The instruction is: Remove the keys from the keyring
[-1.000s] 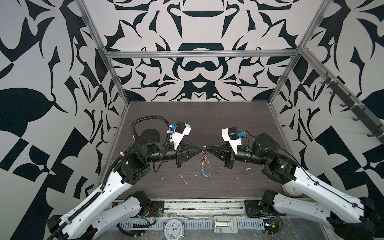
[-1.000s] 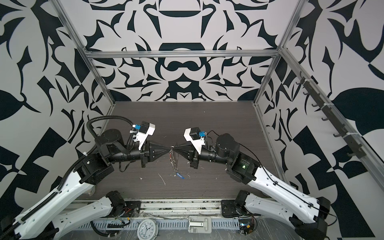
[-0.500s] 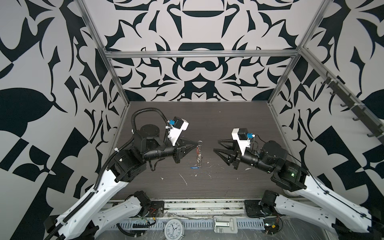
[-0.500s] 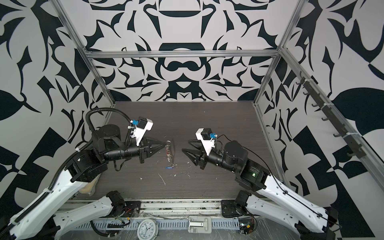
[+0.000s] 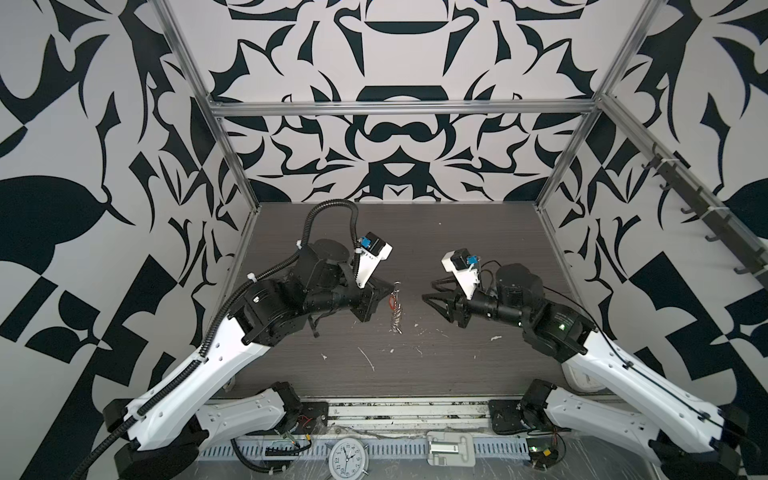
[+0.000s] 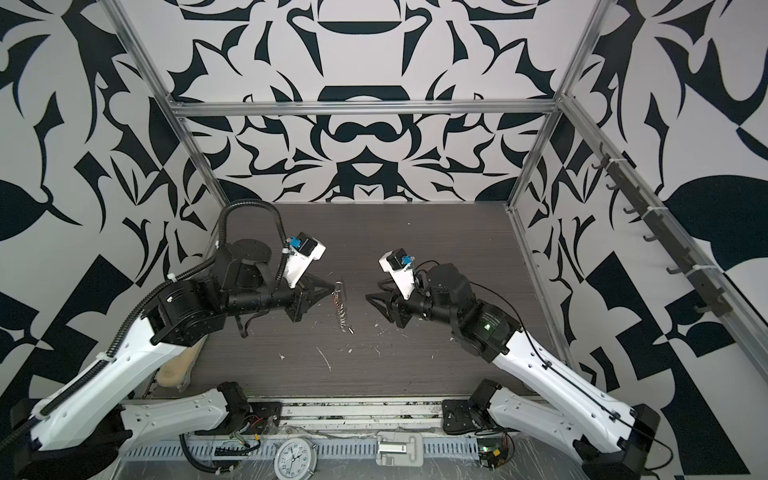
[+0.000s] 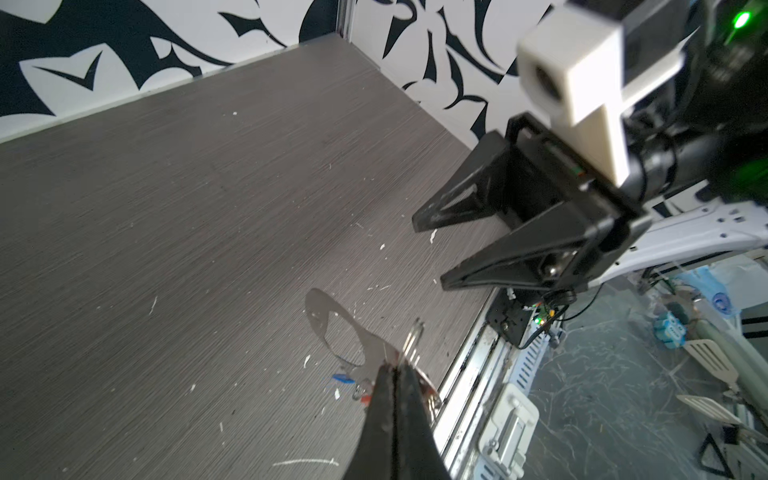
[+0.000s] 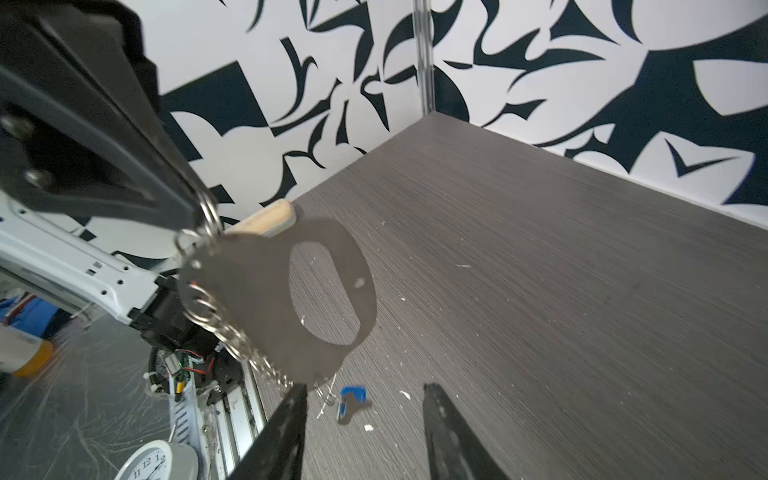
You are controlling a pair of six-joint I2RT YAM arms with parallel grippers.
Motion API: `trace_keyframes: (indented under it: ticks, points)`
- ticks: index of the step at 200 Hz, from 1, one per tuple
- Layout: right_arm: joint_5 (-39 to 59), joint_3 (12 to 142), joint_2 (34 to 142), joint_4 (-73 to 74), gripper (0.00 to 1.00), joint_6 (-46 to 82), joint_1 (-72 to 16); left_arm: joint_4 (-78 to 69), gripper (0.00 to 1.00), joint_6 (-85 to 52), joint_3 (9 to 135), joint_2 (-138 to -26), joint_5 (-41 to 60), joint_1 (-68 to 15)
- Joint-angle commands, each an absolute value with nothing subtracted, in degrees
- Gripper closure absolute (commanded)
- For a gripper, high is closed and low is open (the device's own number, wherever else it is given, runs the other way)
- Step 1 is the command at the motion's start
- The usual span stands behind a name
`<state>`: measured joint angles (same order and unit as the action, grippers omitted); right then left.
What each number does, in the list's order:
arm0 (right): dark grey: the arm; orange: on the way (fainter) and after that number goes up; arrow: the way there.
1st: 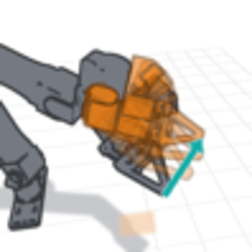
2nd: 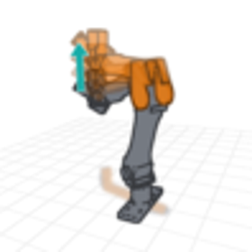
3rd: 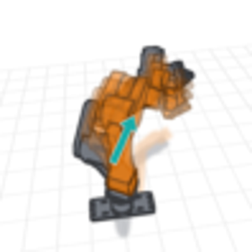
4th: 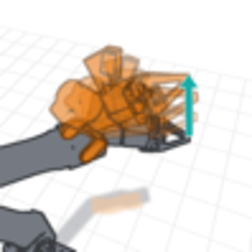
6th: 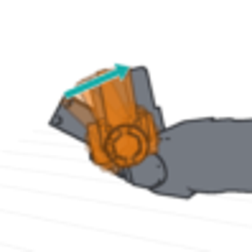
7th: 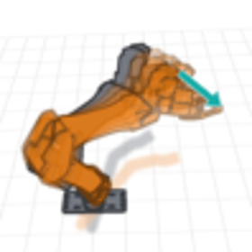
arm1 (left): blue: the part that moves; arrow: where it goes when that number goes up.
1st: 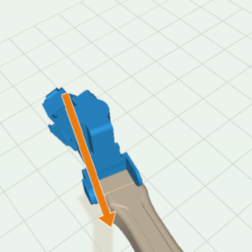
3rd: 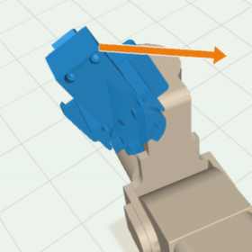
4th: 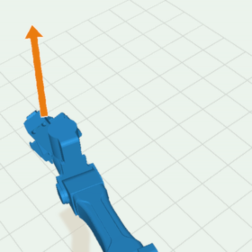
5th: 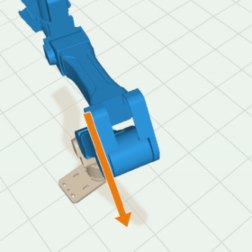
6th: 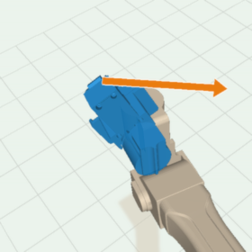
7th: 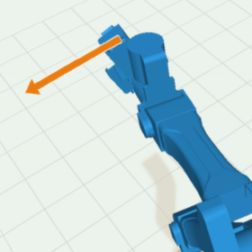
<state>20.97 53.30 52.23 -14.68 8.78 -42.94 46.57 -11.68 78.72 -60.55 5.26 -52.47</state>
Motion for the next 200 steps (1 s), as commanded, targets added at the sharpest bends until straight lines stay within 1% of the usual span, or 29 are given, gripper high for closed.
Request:
trace_keyframes:
  ticks: [1,19,41,81,105,126,146,184,200]
  points:
    - [34.89,56.24,53.29,-8.31,0.52,6.82,-39.55,53.09,1.0,-8.95,81.7,-61.79,0.47,-54.56]
    - [42.7,57.26,55.68,-6.41,0.51,6.9,-36.97,54.05,1.0,-8.05,82.65,-62.72,-0.33,-56.24]
    - [50.41,59.39,60.73,-4.7,0.55,8.55,-36.39,54.78,1.0,-7.4,83.74,-64.08,-1.36,-57.5]
    - [55.46,59.91,62.52,-2.11,0.56,10.33,-36.47,54.93,1.0,-7.11,84.22,-65.07,-2.03,-57.81]
    - [56.67,60.38,63.71,-2.29,0.59,10.72,-37.71,54.85,1.0,-7.03,84.89,-65.53,-2.3,-57.83]
    - [55.52,60.47,64.06,-2.58,0.64,10.63,-38.66,54.79,1.0,-6.91,85.22,-65.74,-2.65,-57.83]
    - [54.79,60.71,64.66,-2.75,0.66,10.54,-39.09,54.76,1.0,-6.93,85.42,-65.98,-2.28,-58.07]
    - [54.41,61.59,65.98,-2.38,0.75,10.46,-40.2,54.91,1.0,-6.94,85.69,-66.11,-2.4,-58.39]
    - [54.32,61.91,66.53,-2.41,0.76,10.38,-40.6,54.84,1.0,-7.02,85.76,-66.1,-2.31,-58.45]
